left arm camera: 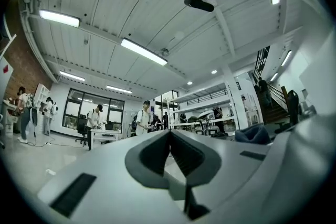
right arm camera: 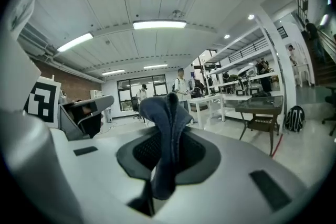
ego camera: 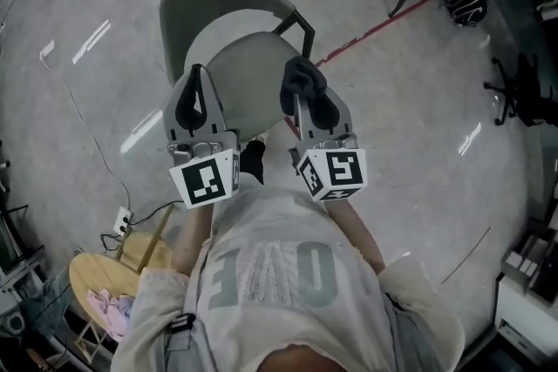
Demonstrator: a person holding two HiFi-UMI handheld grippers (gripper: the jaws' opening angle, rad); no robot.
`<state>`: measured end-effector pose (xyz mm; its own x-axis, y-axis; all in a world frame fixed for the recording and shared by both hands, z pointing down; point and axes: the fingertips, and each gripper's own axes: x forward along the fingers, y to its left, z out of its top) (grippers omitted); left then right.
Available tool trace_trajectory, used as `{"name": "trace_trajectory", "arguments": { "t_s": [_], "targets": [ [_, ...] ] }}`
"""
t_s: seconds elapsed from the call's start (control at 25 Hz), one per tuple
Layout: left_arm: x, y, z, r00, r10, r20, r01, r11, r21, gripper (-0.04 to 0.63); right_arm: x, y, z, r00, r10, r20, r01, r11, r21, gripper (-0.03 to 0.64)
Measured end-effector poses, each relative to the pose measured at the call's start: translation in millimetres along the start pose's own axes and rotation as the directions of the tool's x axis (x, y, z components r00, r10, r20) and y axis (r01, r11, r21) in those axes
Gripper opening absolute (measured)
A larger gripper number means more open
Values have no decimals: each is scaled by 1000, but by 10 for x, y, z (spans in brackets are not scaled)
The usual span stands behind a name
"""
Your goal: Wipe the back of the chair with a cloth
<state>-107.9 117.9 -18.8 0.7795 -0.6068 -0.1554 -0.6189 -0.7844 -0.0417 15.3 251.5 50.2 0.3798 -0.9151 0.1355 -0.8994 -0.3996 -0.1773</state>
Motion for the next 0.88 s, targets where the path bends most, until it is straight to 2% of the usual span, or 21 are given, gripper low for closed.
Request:
{"name": "trace_trajectory", "arguments": {
  "t_s": [0.2, 0.32, 0.4, 0.52, 0.72, 0.88],
  "targets": [
    [708, 194, -129, 998, 47, -36, -49, 998, -35, 15, 748, -116, 222, 999, 44, -30, -44, 999, 13, 60],
    [1097, 414, -224, 997, 74, -33, -75, 996, -44, 14, 1159, -173, 320, 999, 49, -15, -49, 999, 11, 60],
    [1229, 568, -318, 994, 100, -40, -102, 993, -53, 15, 1327, -193, 295, 999, 46, -22, -45, 999, 13, 60],
    [1324, 706, -507, 988, 124, -92, -131, 988, -77, 14, 1430, -245, 182, 997, 20, -74, -17, 999, 32, 60],
    [1650, 828, -701, 987, 109, -119, -122, 987, -109, 15, 1721, -268, 212, 997, -4, -79, 5, 1000, 4, 60],
    [1817, 869, -689, 991, 94, -94, -105, 987, -123, 14, 1850, -220, 294, 996, -7, -84, 4, 999, -34, 60]
  ]
}}
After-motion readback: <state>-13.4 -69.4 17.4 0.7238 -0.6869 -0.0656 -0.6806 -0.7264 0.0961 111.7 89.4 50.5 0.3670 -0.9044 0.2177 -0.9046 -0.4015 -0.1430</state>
